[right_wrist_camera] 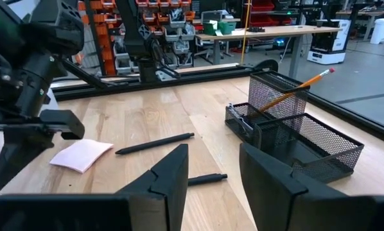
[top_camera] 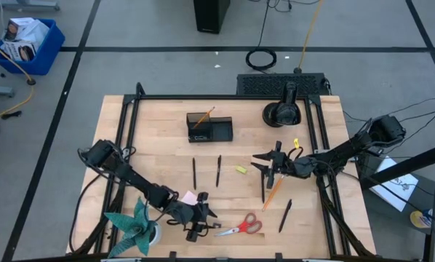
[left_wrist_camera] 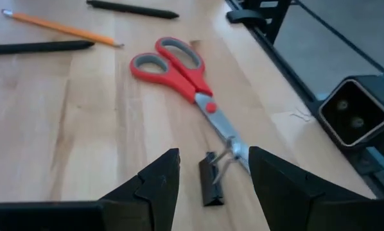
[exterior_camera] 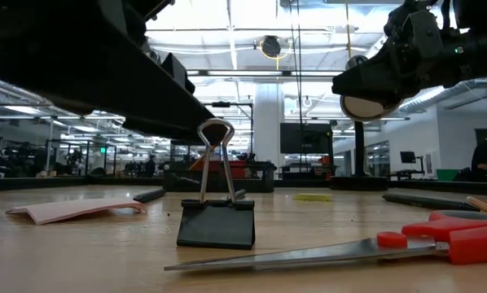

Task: Pick and place office supplies into organizer
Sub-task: Put the black binder clip into the black desk organizer

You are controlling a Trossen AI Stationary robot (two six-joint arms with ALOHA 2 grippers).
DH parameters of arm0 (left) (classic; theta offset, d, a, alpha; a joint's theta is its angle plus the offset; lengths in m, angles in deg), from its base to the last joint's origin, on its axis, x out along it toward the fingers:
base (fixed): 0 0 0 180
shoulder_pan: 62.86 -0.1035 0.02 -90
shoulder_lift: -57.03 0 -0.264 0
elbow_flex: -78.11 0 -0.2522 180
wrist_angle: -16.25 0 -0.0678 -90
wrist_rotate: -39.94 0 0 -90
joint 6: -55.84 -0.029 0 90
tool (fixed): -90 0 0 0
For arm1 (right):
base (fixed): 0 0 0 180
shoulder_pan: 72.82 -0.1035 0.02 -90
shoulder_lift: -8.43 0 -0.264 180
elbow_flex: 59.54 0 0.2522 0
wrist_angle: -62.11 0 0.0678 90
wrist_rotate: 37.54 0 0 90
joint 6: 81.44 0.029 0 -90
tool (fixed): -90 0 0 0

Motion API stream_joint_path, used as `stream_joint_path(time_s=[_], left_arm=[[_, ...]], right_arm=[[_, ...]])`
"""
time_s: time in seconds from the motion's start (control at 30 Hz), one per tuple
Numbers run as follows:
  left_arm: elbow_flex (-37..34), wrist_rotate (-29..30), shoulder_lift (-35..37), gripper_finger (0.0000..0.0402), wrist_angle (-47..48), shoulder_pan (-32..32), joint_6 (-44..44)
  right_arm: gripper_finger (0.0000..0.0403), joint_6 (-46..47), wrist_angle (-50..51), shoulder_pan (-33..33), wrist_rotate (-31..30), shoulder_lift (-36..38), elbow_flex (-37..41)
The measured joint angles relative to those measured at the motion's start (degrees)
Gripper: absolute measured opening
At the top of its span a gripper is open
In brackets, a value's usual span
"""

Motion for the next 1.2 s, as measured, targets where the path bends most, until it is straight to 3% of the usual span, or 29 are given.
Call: stream_joint_path(time_s=[0.67, 0.9, 1.2], left_arm=[[1.1, -1.6, -2.3, 0.0191, -3.2, -0.1, 0.1], [4.8, -4.1, -5.5, 0.0191, -0.4, -0.7, -0.1], [4.7, -4.5, -5.6, 0.0191, 3.1, -1.6, 2.8]], right_arm=[[0.0130, -0.1, 1.3, 0.0, -0.1, 0.0, 0.0], [0.0130, 0.0, 1.3, 0.0, -0.2, 0.0, 0.0], [0.0130, 0.0, 1.6, 0.0, -0.1, 0.0, 0.0]])
